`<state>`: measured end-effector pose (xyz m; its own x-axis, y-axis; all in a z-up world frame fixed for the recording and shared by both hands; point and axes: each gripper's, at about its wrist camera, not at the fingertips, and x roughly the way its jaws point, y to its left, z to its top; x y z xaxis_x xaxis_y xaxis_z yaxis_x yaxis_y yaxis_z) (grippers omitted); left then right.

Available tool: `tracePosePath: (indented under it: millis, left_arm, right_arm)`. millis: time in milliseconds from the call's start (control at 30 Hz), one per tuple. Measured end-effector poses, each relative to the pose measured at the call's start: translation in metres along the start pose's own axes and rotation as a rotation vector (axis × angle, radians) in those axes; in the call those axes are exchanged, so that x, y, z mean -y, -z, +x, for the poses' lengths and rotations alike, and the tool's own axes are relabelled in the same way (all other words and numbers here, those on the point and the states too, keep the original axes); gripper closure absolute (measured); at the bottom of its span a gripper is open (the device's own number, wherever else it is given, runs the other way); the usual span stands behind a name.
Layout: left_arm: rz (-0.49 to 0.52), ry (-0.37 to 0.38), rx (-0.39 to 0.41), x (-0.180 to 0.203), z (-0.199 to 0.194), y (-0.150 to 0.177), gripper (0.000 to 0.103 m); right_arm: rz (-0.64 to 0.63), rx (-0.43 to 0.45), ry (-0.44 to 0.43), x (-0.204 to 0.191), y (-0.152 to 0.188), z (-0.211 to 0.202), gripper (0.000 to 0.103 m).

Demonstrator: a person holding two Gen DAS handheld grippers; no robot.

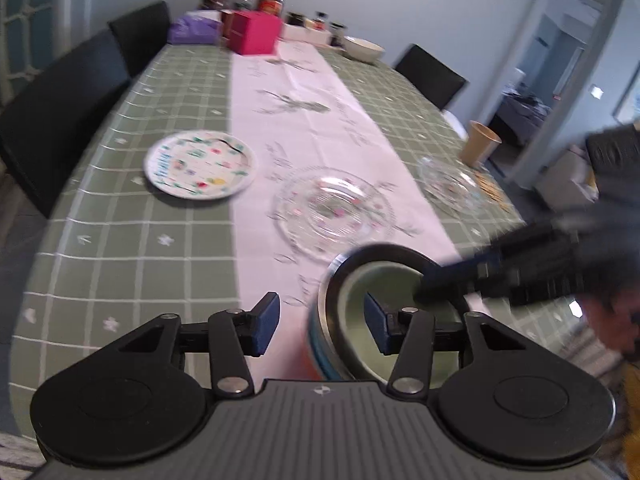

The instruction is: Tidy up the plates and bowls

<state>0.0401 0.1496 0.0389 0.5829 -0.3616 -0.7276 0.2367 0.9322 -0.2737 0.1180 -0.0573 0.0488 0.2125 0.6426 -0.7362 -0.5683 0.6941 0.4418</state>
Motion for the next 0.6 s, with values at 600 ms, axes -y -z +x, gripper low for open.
tracePosePath:
  millis: [600]
  left_arm:
    - [-0.137,-0.058,-0.225,-0.007,0.043,0.010,0.027]
  right_arm:
    - [0.241,-0.172,0.062,0.042,0.022,0.032,0.040]
